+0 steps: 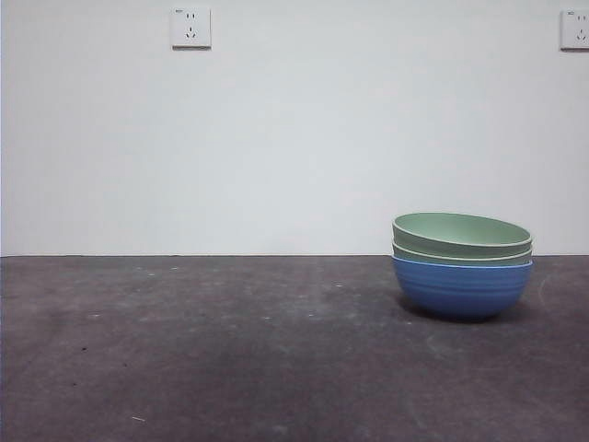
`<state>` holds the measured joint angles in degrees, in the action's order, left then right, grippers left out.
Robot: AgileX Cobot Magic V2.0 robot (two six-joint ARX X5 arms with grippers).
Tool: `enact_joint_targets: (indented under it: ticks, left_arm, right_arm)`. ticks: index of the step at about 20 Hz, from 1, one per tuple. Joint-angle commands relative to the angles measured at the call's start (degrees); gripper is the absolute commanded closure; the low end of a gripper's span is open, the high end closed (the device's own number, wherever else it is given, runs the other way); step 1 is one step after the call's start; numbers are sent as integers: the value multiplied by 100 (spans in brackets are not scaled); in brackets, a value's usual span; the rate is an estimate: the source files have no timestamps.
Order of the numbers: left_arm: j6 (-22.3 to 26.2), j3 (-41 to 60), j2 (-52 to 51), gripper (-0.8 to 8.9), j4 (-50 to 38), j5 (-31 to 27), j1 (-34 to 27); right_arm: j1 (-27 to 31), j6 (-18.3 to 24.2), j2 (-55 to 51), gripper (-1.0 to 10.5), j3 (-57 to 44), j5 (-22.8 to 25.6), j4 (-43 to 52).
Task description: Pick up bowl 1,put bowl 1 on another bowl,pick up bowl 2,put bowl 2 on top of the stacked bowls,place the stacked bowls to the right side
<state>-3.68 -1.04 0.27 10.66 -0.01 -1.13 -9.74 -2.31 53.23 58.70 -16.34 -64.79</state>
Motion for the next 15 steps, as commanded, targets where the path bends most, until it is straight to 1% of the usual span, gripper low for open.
enact_joint_targets:
  ticks: [1,7,9,10,11,12,13,14,15]
  left_arm:
    - [-42,83,-15,817,-2,9,-20]
    - [-42,83,-15,817,-2,9,-20]
    - [-42,83,-15,817,-2,9,-20]
    - [-42,83,-15,817,-2,9,-20]
    - [-42,83,-15,817,-2,9,-20]
    - [-42,83,-15,817,-2,9,-20]
    - [-42,83,-15,817,-2,9,-20]
    - [-42,83,-15,817,-2,9,-20]
    - [-42,83,-15,817,-2,9,-20]
  right_arm:
    - [-9,31,0,945,-35,17,7]
    - [-9,37,0,945,-35,17,7]
    - [-4,289,-17,945,-35,24,37]
    - [52,470,-116,945,-35,146,142]
    - [136,476,-256,945,-37,284,330]
    - [258,476,-496,945,-85,313,767]
    - [339,463,-761,945,-201,260,1226]
    - [409,345,-1117,945,-437,125,1788]
    - [461,302,-1427,945,-686,98,2155]
